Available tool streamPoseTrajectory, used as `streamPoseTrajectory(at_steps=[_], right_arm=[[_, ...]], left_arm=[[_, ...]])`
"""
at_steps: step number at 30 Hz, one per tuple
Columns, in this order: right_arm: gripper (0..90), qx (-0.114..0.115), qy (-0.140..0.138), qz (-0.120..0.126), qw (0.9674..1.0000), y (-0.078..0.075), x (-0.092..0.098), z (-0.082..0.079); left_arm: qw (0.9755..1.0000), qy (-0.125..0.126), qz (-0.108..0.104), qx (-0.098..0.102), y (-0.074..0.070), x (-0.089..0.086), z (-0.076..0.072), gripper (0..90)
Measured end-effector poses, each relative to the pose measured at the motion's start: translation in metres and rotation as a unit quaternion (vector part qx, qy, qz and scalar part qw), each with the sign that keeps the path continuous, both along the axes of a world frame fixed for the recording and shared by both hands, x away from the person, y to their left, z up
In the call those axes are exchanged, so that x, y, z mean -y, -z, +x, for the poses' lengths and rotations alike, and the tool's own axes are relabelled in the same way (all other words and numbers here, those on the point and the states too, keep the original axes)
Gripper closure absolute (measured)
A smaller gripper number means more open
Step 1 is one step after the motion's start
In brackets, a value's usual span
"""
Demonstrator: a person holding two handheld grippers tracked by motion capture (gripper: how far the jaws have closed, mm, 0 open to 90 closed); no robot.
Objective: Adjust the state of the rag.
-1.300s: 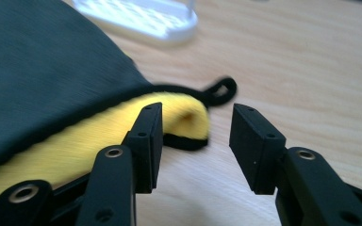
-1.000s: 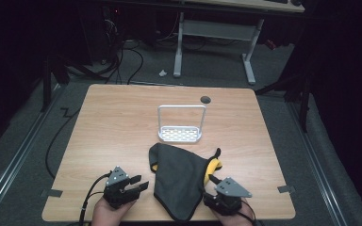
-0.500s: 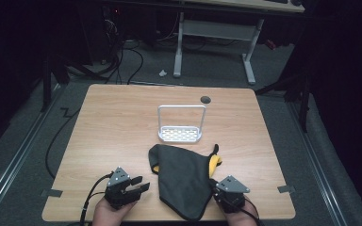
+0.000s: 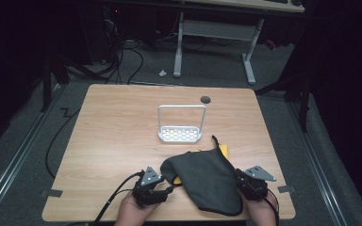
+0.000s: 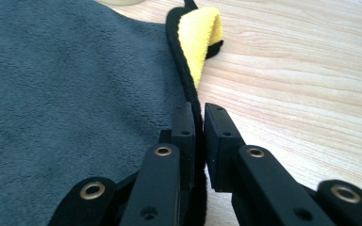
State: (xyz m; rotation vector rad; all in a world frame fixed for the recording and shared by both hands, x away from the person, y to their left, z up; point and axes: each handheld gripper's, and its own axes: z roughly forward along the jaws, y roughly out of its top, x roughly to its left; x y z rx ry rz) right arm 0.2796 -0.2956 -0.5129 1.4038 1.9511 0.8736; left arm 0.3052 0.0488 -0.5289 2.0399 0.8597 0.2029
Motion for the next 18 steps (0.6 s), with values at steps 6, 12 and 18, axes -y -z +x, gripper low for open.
streamPoseTrajectory(at_steps=[6,12,18], right_arm=[[86.4,-0.002,-0.001,-0.006,1.0,0.0,-0.001,-0.001],[88.5,0.005,0.032,-0.014,0.9994,-0.002,0.012,0.002],[88.0,0.011,0.021,-0.028,0.9993,-0.002,0.001,0.005]], left_arm=[[0.9986,-0.025,0.043,0.017,-0.003,0.016,0.013,80.8],[0.9972,-0.06,0.03,0.033,-0.021,-0.058,0.035,86.1],[0.9935,-0.113,-0.01,0.005,-0.03,-0.101,0.051,68.6]])
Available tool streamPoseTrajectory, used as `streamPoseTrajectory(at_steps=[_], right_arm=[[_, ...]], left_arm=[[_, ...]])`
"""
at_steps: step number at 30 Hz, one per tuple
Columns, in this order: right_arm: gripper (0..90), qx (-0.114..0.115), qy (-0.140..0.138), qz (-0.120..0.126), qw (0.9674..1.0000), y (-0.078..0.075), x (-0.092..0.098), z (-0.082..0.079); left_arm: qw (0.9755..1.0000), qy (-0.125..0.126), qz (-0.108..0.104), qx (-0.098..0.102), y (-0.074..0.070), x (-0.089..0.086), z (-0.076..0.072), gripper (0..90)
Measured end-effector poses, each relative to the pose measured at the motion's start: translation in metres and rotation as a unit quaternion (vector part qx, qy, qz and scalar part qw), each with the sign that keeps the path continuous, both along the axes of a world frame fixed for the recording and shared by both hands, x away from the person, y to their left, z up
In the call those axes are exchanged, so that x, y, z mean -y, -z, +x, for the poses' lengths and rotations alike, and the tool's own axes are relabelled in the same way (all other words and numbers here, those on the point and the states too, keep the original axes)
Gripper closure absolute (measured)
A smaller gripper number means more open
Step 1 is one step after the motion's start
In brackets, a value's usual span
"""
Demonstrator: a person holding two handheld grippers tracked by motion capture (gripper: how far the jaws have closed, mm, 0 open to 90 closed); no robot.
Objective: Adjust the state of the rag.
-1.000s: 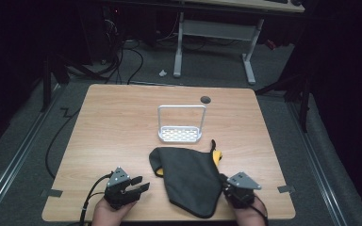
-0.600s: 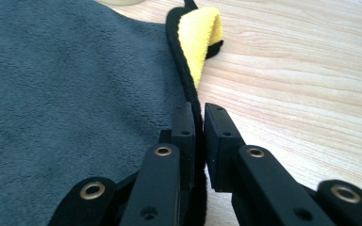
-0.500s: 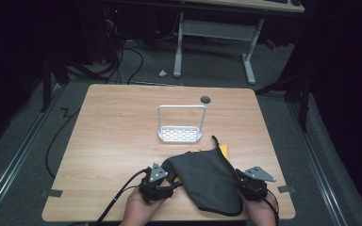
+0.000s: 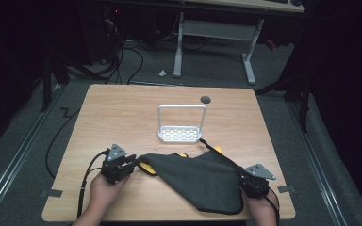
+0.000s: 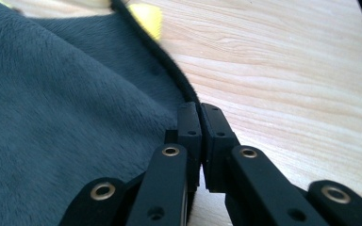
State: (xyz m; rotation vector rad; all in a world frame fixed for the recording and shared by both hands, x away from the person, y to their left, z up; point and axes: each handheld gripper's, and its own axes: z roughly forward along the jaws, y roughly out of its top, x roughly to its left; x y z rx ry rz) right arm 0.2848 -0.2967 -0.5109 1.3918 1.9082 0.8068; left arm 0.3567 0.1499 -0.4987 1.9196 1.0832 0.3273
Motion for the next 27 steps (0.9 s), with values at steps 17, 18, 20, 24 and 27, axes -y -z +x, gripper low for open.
streamPoseTrajectory(at_steps=[17,18,20,24,27], right_arm=[[62.5,0.007,-0.218,0.029,0.9755,-0.019,-0.107,-0.041],[61.8,-0.003,-0.242,0.015,0.9702,-0.013,-0.119,-0.043],[61.1,-0.023,-0.269,-0.011,0.9627,-0.001,-0.139,-0.045],[81.1,-0.045,-0.274,-0.07,0.9581,0.013,-0.155,-0.04],[87.2,-0.028,-0.269,-0.053,0.9613,0.002,-0.152,-0.038]], left_arm=[[0.9937,0.1,-0.026,-0.042,0.023,0.086,-0.038,62.5],[0.9939,0.101,-0.022,-0.039,0.022,0.084,-0.039,61.9],[0.9946,0.099,-0.012,-0.029,0.021,0.078,-0.043,61.4],[0.9958,0.09,0.0,-0.02,0.022,0.063,-0.046,61.3],[0.9964,0.082,-0.002,-0.02,0.024,0.054,-0.044,61.3]])
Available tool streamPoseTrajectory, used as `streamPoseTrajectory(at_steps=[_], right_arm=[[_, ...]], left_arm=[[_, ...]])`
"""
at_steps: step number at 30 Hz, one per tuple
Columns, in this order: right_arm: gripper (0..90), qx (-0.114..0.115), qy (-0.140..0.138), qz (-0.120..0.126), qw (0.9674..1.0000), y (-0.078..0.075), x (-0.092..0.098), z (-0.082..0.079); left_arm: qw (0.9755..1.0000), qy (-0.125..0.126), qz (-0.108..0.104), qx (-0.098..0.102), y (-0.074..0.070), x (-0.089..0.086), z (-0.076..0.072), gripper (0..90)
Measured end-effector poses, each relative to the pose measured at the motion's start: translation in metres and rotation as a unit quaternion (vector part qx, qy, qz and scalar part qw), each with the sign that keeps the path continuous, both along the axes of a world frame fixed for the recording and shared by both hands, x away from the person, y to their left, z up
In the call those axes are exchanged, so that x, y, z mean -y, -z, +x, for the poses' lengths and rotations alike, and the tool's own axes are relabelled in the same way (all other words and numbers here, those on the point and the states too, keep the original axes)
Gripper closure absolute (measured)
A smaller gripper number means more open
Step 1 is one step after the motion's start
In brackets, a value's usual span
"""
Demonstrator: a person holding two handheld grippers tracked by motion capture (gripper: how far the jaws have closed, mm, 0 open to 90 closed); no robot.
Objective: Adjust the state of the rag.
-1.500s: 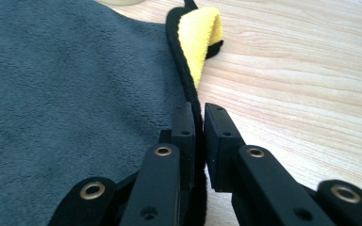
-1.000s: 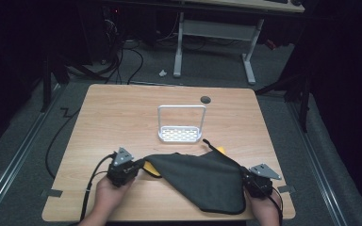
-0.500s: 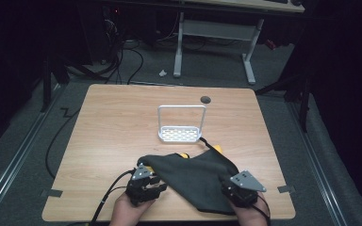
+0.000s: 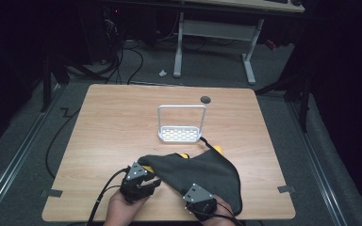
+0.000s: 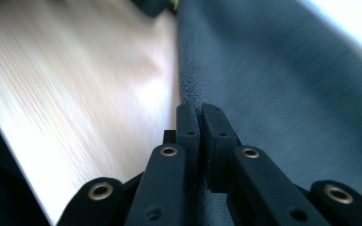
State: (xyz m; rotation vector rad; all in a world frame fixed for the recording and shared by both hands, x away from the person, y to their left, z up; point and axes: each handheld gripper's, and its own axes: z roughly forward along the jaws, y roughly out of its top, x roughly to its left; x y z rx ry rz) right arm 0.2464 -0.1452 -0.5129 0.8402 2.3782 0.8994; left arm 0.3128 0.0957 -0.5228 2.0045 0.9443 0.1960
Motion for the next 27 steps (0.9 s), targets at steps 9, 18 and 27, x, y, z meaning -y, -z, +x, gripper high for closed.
streamPoseTrajectory(at_steps=[9,18,27], right_arm=[[85.7,0.025,0.112,0.122,0.9858,-0.043,0.063,0.048],[82.6,-0.052,0.198,0.086,0.975,0.009,0.107,0.092],[65.8,0.018,0.177,0.125,0.976,-0.039,0.103,0.074]], left_arm=[[0.9997,-0.015,-0.011,0.014,-0.001,-0.008,0.006,62.3],[0.9999,-0.008,-0.007,0.011,0.003,-0.003,0.004,62.2],[0.9995,-0.019,-0.02,0.014,-0.001,-0.016,0.003,61.9]])
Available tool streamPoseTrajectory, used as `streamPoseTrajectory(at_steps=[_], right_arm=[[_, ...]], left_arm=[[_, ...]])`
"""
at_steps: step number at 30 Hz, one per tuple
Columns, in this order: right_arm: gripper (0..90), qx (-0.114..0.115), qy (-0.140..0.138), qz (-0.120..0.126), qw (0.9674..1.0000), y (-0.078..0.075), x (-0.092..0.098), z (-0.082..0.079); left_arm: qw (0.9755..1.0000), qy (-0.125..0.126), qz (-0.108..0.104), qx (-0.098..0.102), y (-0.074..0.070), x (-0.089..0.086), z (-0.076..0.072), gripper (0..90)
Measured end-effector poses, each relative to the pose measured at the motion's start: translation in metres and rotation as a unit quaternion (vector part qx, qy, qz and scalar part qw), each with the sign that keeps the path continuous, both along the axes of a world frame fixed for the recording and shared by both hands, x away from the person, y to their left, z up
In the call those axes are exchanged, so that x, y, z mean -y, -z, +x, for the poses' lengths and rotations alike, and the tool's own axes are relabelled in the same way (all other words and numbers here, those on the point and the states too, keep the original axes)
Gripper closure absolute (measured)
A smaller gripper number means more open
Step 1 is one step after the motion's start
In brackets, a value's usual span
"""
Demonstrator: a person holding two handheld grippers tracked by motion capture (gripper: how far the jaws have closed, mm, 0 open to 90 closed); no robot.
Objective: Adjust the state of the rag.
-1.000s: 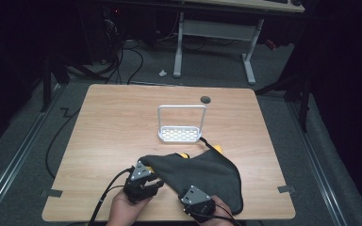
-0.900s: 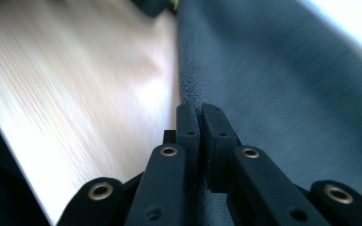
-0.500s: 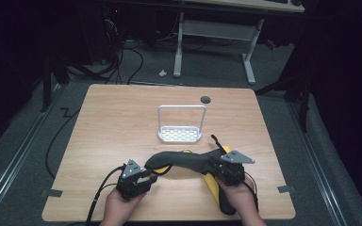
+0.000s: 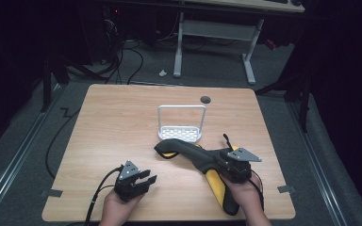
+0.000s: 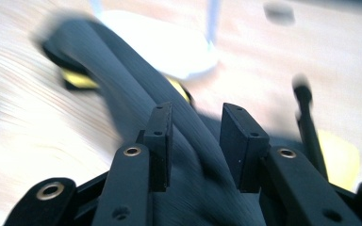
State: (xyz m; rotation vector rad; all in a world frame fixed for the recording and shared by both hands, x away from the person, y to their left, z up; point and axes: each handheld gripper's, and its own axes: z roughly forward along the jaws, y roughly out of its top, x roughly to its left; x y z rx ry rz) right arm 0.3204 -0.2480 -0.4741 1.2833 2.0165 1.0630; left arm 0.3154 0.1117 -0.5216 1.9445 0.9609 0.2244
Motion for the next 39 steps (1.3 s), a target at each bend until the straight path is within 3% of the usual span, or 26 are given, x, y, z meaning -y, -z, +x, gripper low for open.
streamPoseTrajectory(at_steps=[3,6,8,10,12,13,16,18,19,23,25,27,29,30,32,34,37,39], right_arm=[[72.0,0.025,-0.048,-0.001,0.9985,-0.019,-0.021,-0.011],[74.4,0.003,-0.092,-0.023,0.9955,-0.01,-0.047,-0.014],[70.0,-0.013,-0.085,-0.072,0.9937,0.009,-0.057,-0.008],[64.7,-0.049,-0.071,-0.081,0.993,0.026,-0.058,0.002],[64.7,-0.068,-0.061,-0.107,0.99,0.039,-0.058,0.009],[66.2,-0.068,-0.058,-0.113,0.9896,0.044,-0.057,0.01],[83.4,-0.06,-0.049,-0.125,0.9891,0.044,-0.056,0.01],[86.0,-0.06,-0.053,-0.12,0.9895,0.042,-0.056,0.008],[86.1,-0.057,-0.058,-0.105,0.9911,0.037,-0.056,0.006],[85.8,-0.006,-0.083,-0.042,0.9957,0.0,-0.057,-0.011],[85.4,0.023,-0.082,-0.015,0.9962,-0.022,-0.054,-0.019],[85.0,0.034,-0.071,0.011,0.9968,-0.035,-0.046,-0.018],[84.8,0.022,-0.044,0.017,0.9986,-0.032,-0.032,-0.008],[84.7,0.001,-0.032,0.021,0.9993,-0.024,-0.025,0.0],[84.3,-0.043,-0.007,0.016,0.9989,-0.001,-0.013,0.012],[83.5,-0.068,0.007,0.005,0.9976,0.02,-0.006,0.018],[80.3,-0.075,0.015,0.0,0.997,0.034,-0.004,0.019],[68.1,-0.067,0.019,-0.002,0.9976,0.029,-0.003,0.016]], left_arm=[[0.9999,-0.01,-0.006,-0.005,0.001,-0.006,0.002,61.7],[0.9998,-0.013,-0.009,-0.01,0.003,-0.009,0.003,61.6],[0.9998,-0.014,-0.013,-0.012,0.003,-0.011,0.002,61.5],[0.9997,-0.014,-0.015,-0.011,0.002,-0.012,0.002,61.5],[0.9997,-0.014,-0.017,-0.011,0.002,-0.013,0.002,61.5],[0.9997,-0.014,-0.017,-0.01,0.002,-0.013,0.002,61.5],[0.9997,-0.014,-0.019,-0.011,0.002,-0.014,0.003,61.3],[0.9997,-0.014,-0.019,-0.012,0.002,-0.014,0.004,61.3],[0.9997,-0.013,-0.018,-0.011,0.001,-0.014,0.004,61.3],[0.9997,-0.014,-0.019,-0.011,0.002,-0.014,0.004,61.4],[0.9997,-0.014,-0.018,-0.012,0.002,-0.014,0.004,61.4],[0.9997,-0.014,-0.018,-0.012,0.002,-0.015,0.003,61.4],[0.9997,-0.014,-0.019,-0.01,0.001,-0.015,0.003,61.4],[0.9996,-0.014,-0.02,-0.01,0.001,-0.015,0.002,61.4],[0.9996,-0.012,-0.021,-0.011,0.001,-0.015,0.002,61.3],[0.9997,-0.009,-0.022,-0.012,0.001,-0.014,0.002,61.3],[0.9996,0.009,-0.025,-0.012,0.0,-0.006,-0.002,59.9],[0.9993,0.024,-0.028,-0.009,-0.003,0.004,-0.006,58.6]])
